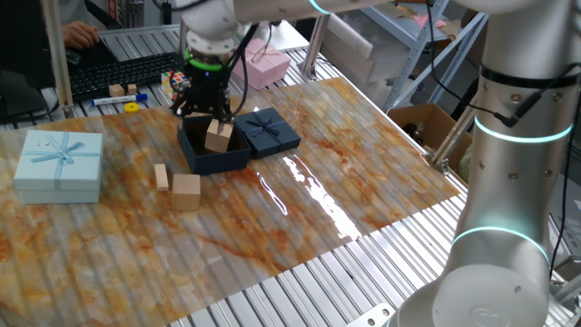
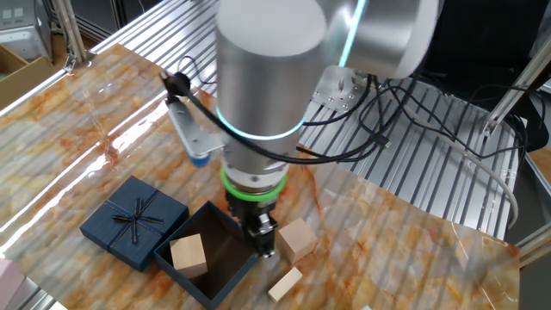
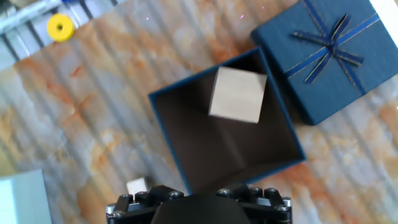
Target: Take everything out of the gift box
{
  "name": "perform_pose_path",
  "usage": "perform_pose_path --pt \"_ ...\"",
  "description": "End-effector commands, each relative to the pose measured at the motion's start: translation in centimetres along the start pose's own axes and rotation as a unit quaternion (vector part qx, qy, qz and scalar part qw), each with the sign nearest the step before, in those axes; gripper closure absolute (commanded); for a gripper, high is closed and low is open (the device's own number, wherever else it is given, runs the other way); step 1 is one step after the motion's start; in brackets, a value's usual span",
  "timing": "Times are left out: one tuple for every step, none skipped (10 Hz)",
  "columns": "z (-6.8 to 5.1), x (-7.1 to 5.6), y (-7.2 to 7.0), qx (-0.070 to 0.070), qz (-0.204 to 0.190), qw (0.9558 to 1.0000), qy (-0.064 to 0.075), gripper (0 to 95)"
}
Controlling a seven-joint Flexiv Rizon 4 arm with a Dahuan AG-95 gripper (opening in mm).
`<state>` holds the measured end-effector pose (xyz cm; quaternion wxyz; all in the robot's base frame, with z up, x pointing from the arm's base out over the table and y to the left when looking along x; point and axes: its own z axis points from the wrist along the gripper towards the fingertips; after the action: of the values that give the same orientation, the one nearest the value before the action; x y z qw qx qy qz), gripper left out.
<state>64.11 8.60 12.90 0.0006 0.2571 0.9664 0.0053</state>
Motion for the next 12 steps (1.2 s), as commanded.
perform_pose_path --pt "0.5 -1.1 0.0 0.004 0.005 1.0000 -0.004 19.0" --pt "0.8 -1.6 -0.1 0.005 0.009 0.9999 -0.005 19.0" --pt "1.2 -1.8 -0.2 0.008 0.012 0.9998 -0.013 19.0" --pt "1.8 -2.1 -0.4 0.007 0.011 0.9998 -0.018 19.0" --pt "2.2 -2.3 -0.6 0.005 0.011 0.9997 -0.021 19.0" --pt "2.4 -2.4 -0.7 0.003 0.014 0.9997 -0.022 19.0" --pt "2.5 -2.4 -0.7 0.002 0.018 0.9996 -0.020 19.0" --pt "2.5 -2.4 -0.7 0.002 0.017 0.9997 -0.019 19.0" --pt "2.5 -2.4 -0.7 0.002 0.008 0.9998 -0.019 76.0" --pt "2.5 -2.4 -0.7 -0.002 0.013 0.9998 -0.017 95.0" --pt "2.5 -2.4 -0.7 -0.001 0.017 0.9996 -0.024 95.0" --pt "2.5 -2.4 -0.7 -0.004 0.016 0.9995 -0.027 95.0"
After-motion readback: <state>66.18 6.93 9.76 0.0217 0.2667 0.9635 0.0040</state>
